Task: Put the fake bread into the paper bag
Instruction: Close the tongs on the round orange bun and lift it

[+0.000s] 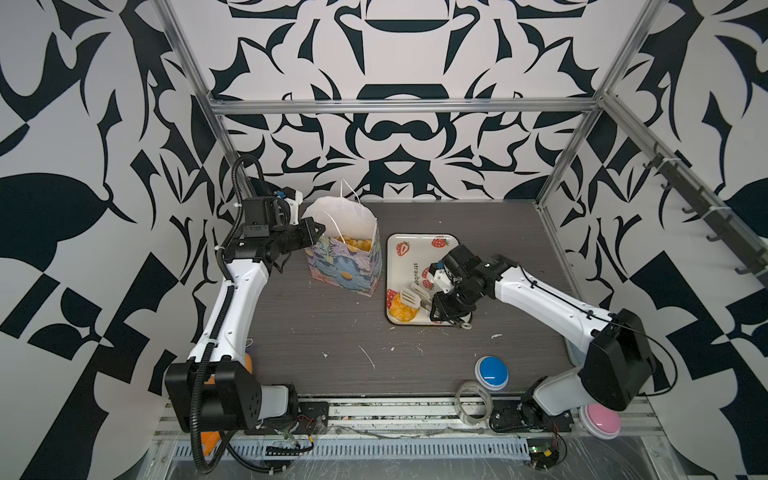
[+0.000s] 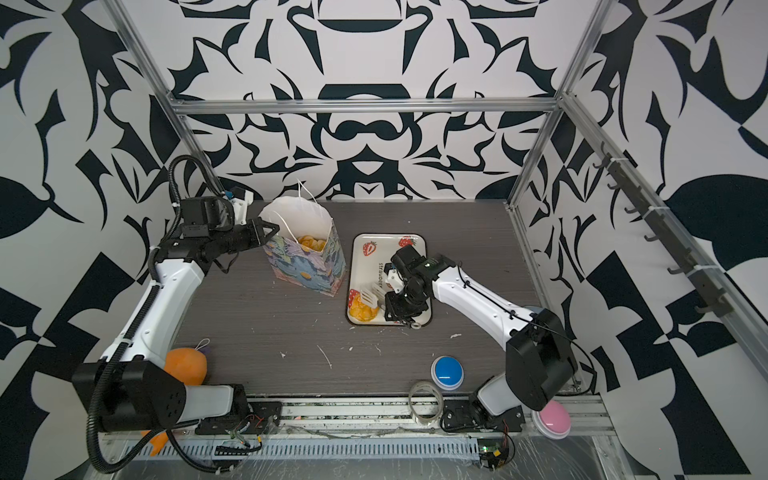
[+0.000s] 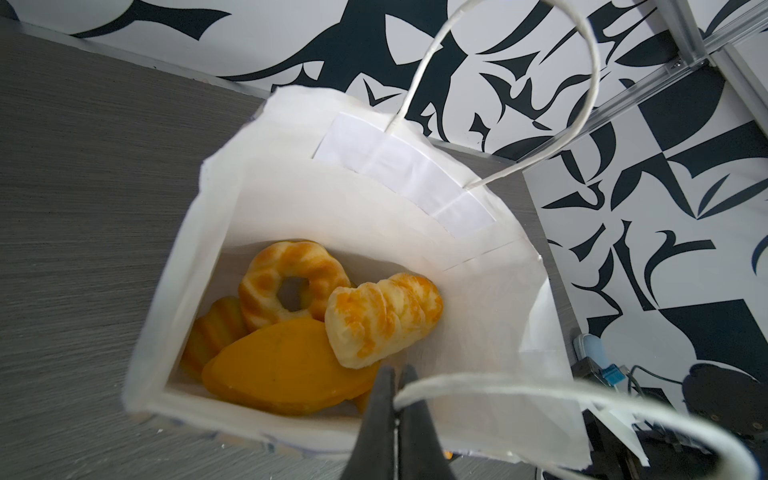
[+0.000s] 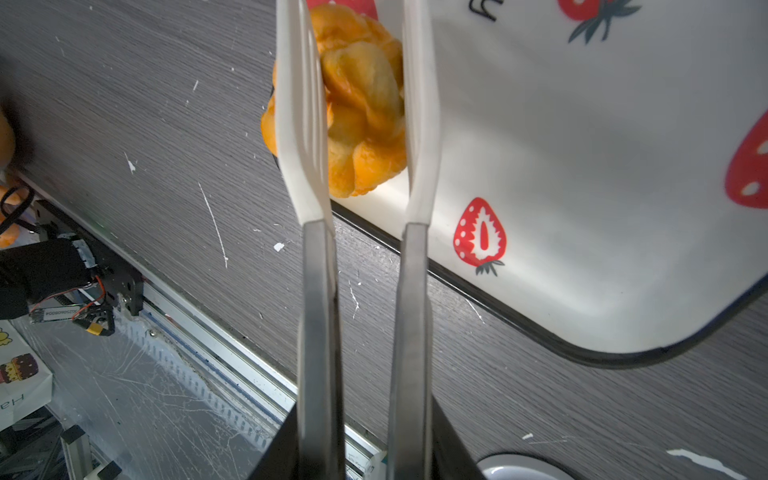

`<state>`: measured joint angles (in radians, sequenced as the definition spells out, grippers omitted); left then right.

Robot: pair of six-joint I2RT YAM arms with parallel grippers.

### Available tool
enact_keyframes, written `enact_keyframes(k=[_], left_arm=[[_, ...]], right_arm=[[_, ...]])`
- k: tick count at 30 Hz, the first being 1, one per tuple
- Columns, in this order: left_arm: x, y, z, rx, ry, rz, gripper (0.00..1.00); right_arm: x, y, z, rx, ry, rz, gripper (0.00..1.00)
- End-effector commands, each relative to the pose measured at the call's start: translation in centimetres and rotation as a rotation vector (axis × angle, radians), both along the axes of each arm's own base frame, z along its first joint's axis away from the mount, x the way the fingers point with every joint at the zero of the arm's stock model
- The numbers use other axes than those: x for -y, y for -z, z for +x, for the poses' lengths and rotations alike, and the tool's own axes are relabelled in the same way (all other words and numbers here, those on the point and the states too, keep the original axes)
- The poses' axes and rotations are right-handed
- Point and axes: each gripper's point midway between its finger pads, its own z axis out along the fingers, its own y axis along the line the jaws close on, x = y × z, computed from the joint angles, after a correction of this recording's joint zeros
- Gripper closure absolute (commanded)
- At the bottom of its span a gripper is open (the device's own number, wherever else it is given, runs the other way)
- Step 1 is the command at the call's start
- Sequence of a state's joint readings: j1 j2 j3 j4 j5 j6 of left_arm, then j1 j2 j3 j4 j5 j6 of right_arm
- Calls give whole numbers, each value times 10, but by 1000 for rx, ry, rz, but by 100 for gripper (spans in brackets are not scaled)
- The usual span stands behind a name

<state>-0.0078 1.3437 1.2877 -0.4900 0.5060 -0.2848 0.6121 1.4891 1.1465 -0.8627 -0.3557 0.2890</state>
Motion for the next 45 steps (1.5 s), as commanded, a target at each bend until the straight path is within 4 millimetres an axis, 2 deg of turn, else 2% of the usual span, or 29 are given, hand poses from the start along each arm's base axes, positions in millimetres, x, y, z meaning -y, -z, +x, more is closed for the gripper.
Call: enact_keyframes(k=[1, 15, 23, 36, 45], left_arm=[[3, 12, -2, -36, 13, -8, 98], [3, 11, -2, -35, 13, -6, 98], [3, 12, -2, -35, 13, -7, 98], [3, 11, -2, -34, 12, -6, 98], [3, 11, -2, -33, 13, -5, 99]], right_arm=[[-6, -13, 7, 34, -2, 36, 64], [-7, -24, 12, 74, 3, 43, 68], [-3, -34, 24, 136, 41, 57, 70], [17, -80, 55, 266, 144, 133, 72], [17, -119, 73, 370, 178, 224, 73]])
